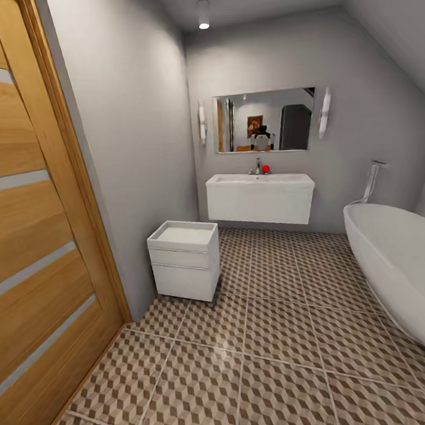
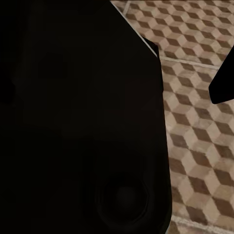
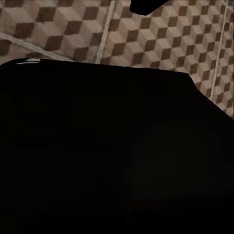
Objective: Take the four mousetraps from the cabinet in the bathroom and place them on the bathroom floor. Make sure all four end up on the same floor surface, and ensure that at least two of them are either under or directly next to the same bathroom sink.
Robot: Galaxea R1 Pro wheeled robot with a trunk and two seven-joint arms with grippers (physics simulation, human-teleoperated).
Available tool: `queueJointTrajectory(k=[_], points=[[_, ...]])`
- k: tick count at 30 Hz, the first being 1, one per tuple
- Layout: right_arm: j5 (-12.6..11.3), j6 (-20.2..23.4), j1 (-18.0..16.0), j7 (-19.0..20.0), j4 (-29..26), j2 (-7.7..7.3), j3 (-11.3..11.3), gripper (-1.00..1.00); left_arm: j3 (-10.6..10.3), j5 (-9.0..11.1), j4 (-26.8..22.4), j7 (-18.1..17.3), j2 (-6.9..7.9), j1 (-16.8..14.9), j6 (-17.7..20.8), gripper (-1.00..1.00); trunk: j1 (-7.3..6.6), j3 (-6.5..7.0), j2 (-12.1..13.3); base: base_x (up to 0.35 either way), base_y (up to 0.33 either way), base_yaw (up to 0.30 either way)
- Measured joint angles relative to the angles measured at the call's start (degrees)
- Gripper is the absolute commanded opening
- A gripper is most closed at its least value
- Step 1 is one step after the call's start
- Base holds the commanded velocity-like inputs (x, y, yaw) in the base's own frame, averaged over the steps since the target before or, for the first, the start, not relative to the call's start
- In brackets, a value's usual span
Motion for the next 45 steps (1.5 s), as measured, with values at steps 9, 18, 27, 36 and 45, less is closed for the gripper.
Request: queueJointTrajectory(k=[9,18,27,36,45], points=[[0.0,-0.1,-0.3,0.2,-0.6,-0.36,0.2,1.00,0.1,0.2,-0.8,-0.2,1.09,-0.1,-0.4,1.00,0.00,0.02,0.0,0.000,0.000,0.000],[0.1,-0.1,-0.7,0.2,-0.7,-0.27,0.2,1.00,0.5,0.8,-2.8,-0.2,0.87,-0.1,-0.5,1.00,0.00,0.02,0.0,0.000,0.000,0.000],[0.1,-0.2,-1.0,0.2,-0.8,-0.26,0.2,1.00,1.0,1.2,-4.3,-0.2,0.72,-0.1,-0.5,1.00,0.00,0.02,0.0,0.000,0.000,0.000],[0.1,-0.5,-1.1,0.2,-0.8,-0.26,0.2,1.00,1.1,1.4,-5.8,-0.2,0.48,-0.2,-0.5,1.00,0.00,0.02,0.0,0.000,0.000,0.000],[0.1,-1.4,-1.1,0.2,-0.8,-0.26,0.2,1.00,1.2,2.1,-7.3,-0.2,0.44,-0.2,-0.5,1.00,0.00,0.02,0.0,0.000,0.000,0.000]])
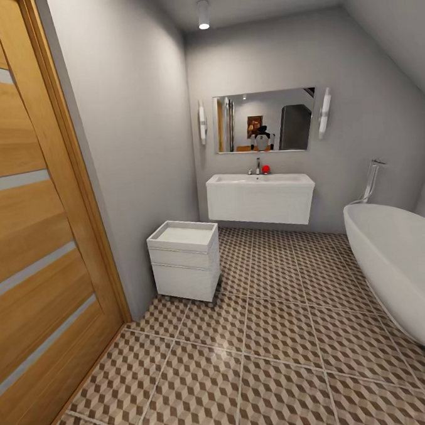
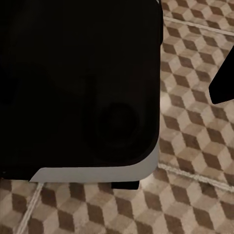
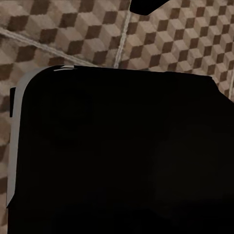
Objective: Take the four mousetraps from the cabinet in the bathroom and place them on the bathroom floor. Make sure all four end up on the same floor surface, and ensure that at least two of them are either under or directly next to the same bathroom sink.
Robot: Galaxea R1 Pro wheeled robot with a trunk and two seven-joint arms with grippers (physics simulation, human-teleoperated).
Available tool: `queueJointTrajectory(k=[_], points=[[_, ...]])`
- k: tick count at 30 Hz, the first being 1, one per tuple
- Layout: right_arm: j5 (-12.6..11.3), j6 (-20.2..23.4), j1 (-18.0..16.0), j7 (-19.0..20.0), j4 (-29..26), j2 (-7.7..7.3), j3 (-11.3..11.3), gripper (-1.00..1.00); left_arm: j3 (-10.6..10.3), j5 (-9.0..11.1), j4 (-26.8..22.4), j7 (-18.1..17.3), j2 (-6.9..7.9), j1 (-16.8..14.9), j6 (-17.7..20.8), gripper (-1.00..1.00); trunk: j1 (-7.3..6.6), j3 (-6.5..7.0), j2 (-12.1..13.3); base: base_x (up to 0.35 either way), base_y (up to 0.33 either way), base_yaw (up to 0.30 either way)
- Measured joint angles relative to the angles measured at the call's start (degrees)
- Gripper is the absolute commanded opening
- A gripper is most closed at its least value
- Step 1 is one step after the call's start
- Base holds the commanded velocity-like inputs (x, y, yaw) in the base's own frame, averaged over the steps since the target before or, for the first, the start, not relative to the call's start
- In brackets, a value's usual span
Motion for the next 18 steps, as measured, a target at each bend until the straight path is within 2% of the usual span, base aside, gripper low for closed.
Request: queueJointTrajectory(k=[9,18], points=[[0.1,-0.4,0.0,0.0,0.0,0.02,0.0,1.00,0.0,2.4,-0.3,0.0,0.06,0.0,-0.1,1.00,0.00,0.00,0.0,0.000,0.000,0.000],[0.4,-0.5,0.0,0.0,0.1,0.07,0.1,1.00,0.1,3.1,-0.4,0.0,0.15,0.0,-0.1,1.00,0.00,0.00,0.0,0.000,0.000,0.000]])
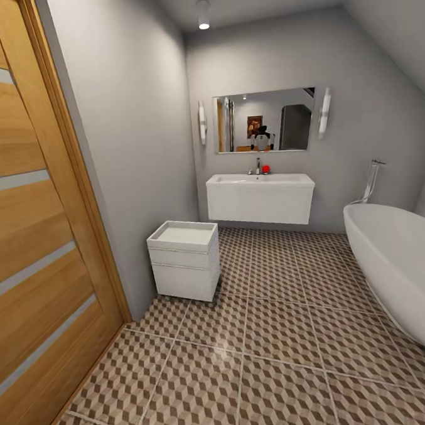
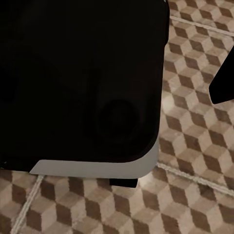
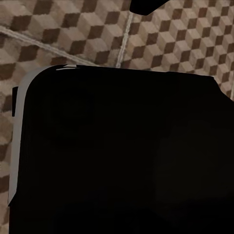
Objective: Take the four mousetraps from the cabinet in the bathroom and place them on the bathroom floor. Make sure all four end up on the same floor surface, and ensure that at least two of them are either under or directly next to the same bathroom sink.
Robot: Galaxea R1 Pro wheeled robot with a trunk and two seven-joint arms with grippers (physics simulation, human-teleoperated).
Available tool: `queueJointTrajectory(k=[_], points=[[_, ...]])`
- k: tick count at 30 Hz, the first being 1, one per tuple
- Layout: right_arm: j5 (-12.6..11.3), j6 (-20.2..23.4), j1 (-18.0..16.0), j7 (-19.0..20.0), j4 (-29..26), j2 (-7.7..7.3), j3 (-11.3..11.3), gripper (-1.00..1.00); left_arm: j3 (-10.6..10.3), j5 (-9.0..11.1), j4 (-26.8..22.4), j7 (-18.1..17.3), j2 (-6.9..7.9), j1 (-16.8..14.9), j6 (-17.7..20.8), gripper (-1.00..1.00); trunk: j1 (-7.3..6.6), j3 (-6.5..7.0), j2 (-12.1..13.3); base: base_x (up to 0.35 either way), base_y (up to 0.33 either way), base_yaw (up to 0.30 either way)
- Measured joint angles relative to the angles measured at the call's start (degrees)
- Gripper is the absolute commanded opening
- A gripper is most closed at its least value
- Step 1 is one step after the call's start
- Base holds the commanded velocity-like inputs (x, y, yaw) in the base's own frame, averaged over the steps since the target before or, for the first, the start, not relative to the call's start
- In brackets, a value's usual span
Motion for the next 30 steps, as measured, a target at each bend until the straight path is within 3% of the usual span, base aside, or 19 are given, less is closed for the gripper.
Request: queueJointTrajectory(k=[3,17,18,21,22,30], points=[[0.1,0.0,0.0,0.0,0.0,0.01,0.0,1.00,0.0,0.1,0.0,0.0,0.01,0.0,0.0,1.00,0.00,0.00,0.0,0.000,0.000,0.000],[0.3,0.0,0.0,0.0,0.0,-0.05,0.0,1.00,0.1,0.9,0.0,0.0,0.11,0.0,0.0,1.00,-3.07,2.51,5.6,0.000,0.000,0.000],[0.3,0.0,0.0,0.0,0.0,-0.06,-0.1,1.00,0.0,2.6,0.0,0.0,0.16,0.0,0.0,1.00,-3.29,2.69,6.0,0.000,0.000,0.000],[0.2,0.0,0.0,-0.1,0.0,-0.07,-0.1,1.00,0.0,4.1,0.0,0.0,0.18,0.0,0.0,1.00,-3.95,3.23,7.2,0.000,0.000,0.000],[0.2,0.0,0.0,-0.4,0.0,-0.09,-0.1,1.00,0.0,5.8,0.0,0.0,0.24,0.0,0.0,1.00,-4.17,3.41,7.6,0.000,0.000,0.000],[0.2,0.0,-0.1,-0.5,-1.6,-0.16,-0.2,1.00,0.1,7.0,0.0,0.1,0.40,0.0,0.0,1.00,-5.92,4.85,10.8,0.000,0.000,0.000]])
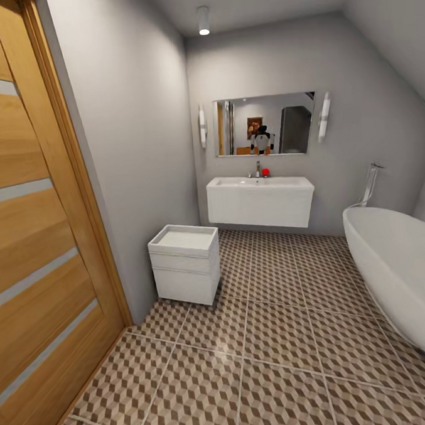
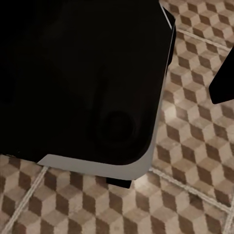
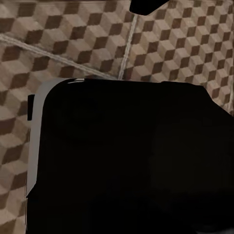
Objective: Take the four mousetraps from the cabinet in the bathroom and place them on the bathroom floor. Make sure all four end up on the same floor surface, and ensure that at least two of them are either under or directly next to the same bathroom sink.
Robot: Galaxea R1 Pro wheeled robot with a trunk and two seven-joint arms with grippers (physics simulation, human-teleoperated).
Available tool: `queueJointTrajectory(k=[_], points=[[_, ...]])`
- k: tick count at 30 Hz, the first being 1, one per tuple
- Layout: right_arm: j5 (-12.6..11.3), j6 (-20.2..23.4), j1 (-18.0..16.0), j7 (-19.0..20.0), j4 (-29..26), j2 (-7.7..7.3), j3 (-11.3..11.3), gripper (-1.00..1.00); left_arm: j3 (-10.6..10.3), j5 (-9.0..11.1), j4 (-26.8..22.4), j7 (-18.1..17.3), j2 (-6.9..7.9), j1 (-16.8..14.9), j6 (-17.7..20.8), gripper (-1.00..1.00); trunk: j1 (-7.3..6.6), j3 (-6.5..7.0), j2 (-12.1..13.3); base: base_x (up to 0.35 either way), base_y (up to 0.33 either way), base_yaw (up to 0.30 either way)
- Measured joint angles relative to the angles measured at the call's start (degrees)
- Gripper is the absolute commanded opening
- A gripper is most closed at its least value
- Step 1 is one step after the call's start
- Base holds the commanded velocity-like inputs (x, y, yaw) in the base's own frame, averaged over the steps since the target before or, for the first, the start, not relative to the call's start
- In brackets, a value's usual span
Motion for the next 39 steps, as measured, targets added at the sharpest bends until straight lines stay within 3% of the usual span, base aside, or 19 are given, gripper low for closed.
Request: queueJointTrajectory(k=[5,12,33,39], points=[[0.0,0.0,0.0,0.2,-2.4,0.04,0.1,1.00,0.0,1.4,0.0,0.0,0.31,0.0,0.0,1.00,-1.10,0.90,2.0,0.000,0.000,0.002],[0.3,0.1,0.0,0.4,-3.6,0.02,0.2,1.00,0.0,5.1,0.1,0.0,1.52,0.0,0.1,1.00,-2.64,2.15,4.8,0.000,0.000,0.160],[0.5,0.1,0.0,0.5,-3.9,-0.51,0.1,1.00,0.0,5.7,0.1,0.4,1.74,-0.1,0.2,1.00,-7.25,5.93,13.2,0.000,0.000,0.288],[2.5,0.2,0.0,0.3,-5.3,-0.59,0.1,1.00,0.0,5.7,0.1,0.4,1.74,-0.1,0.2,1.00,-8.57,7.01,15.6,0.000,0.000,0.294]])
